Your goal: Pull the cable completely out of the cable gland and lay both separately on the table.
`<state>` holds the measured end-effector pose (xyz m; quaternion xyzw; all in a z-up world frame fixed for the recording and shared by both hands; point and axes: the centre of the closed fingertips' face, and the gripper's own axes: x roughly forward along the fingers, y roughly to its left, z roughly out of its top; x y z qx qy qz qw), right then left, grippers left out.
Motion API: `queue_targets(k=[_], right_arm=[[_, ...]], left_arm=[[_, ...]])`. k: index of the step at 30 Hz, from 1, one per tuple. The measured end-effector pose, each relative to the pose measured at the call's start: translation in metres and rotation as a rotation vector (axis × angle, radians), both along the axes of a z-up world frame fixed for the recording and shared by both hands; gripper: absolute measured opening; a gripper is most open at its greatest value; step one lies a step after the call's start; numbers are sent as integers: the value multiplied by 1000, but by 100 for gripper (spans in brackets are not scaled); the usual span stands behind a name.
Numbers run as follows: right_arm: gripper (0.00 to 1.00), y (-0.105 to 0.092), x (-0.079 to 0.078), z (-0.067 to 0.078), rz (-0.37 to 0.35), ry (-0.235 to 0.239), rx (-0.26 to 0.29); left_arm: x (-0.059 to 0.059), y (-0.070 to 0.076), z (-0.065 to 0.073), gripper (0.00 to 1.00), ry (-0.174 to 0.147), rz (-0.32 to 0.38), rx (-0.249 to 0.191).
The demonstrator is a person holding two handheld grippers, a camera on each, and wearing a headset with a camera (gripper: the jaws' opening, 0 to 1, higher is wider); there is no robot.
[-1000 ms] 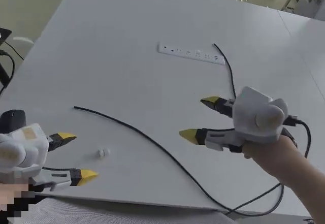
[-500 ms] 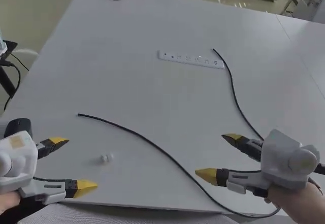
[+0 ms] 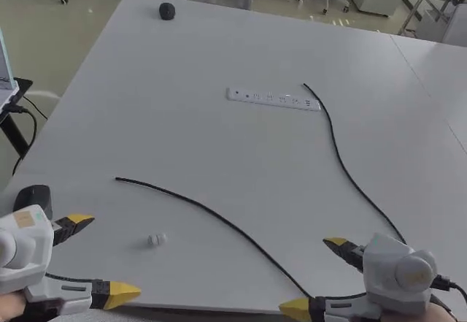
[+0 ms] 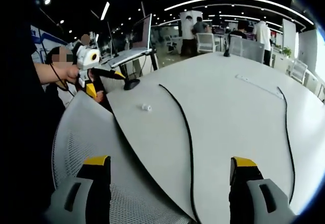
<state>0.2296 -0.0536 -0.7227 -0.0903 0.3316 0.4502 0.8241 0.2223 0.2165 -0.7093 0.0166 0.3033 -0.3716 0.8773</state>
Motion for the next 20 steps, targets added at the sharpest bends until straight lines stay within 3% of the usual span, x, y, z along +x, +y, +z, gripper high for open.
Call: queue_targets(k=[20], right_arm=[[99,8,5,3,-8,-4,6]], left_arm=[[1,1,-2,98,14,3,3]])
